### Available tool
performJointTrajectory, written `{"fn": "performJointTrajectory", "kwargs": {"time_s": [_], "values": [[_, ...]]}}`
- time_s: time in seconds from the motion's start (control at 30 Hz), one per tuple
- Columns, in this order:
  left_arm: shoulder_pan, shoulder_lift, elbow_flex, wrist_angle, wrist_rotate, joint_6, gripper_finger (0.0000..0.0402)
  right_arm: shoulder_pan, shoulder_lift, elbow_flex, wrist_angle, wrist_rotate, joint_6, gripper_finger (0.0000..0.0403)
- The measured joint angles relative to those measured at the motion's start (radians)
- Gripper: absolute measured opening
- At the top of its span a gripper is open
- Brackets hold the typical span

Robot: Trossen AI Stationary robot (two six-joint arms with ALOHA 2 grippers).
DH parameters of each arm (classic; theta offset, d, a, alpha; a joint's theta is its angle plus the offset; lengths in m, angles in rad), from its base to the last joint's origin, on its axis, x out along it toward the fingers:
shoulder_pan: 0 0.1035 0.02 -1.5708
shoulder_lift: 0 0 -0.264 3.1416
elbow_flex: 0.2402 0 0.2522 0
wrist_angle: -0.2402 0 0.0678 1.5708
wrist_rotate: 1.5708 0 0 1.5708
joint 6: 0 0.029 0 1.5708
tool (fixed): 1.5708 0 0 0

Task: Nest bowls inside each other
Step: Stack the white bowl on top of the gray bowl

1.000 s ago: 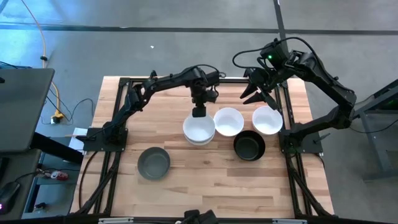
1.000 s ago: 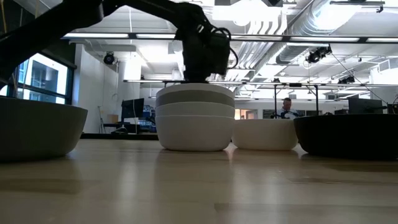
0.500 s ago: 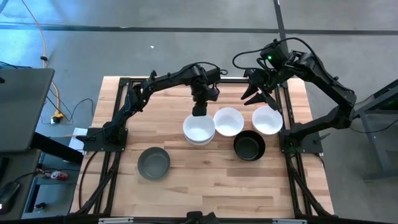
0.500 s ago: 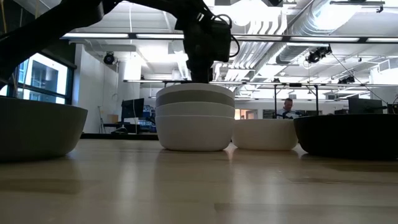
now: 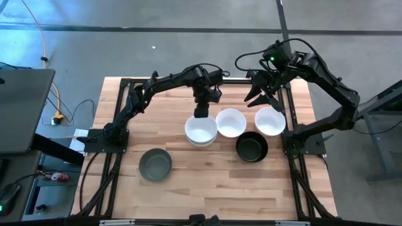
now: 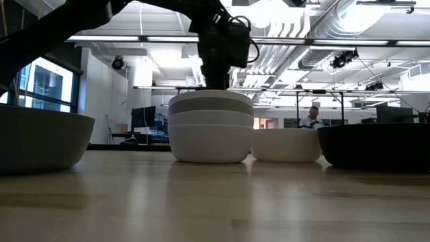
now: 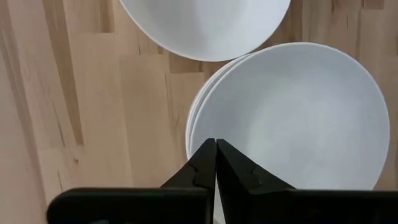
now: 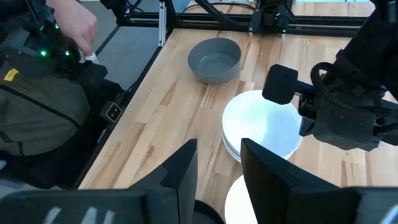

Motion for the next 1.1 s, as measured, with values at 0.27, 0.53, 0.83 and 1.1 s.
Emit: {"fn": "performJointTrajectory", "kwargs": {"time_s": [0.27,0.53,0.83,1.1], "values": [[-0.001,0.001,0.0,0.001,0.0,-0.003,0.0,0.0,0.0,0.0,-0.008,-0.028,-0.015,0.0112],[-0.008,0.01,-0.031,0.028,0.0,0.002,0.0,0.0,0.0,0.0,-0.008,-0.028,-0.015,0.0112],[-0.006,0.009,-0.031,0.042,0.001,0.007,0.0,0.0,0.0,0.0,-0.007,-0.031,-0.015,0.0112],[-0.006,0.043,-0.03,0.046,0.006,0.008,0.0,0.0,0.0,0.0,-0.007,-0.038,-0.015,0.0112]]}}
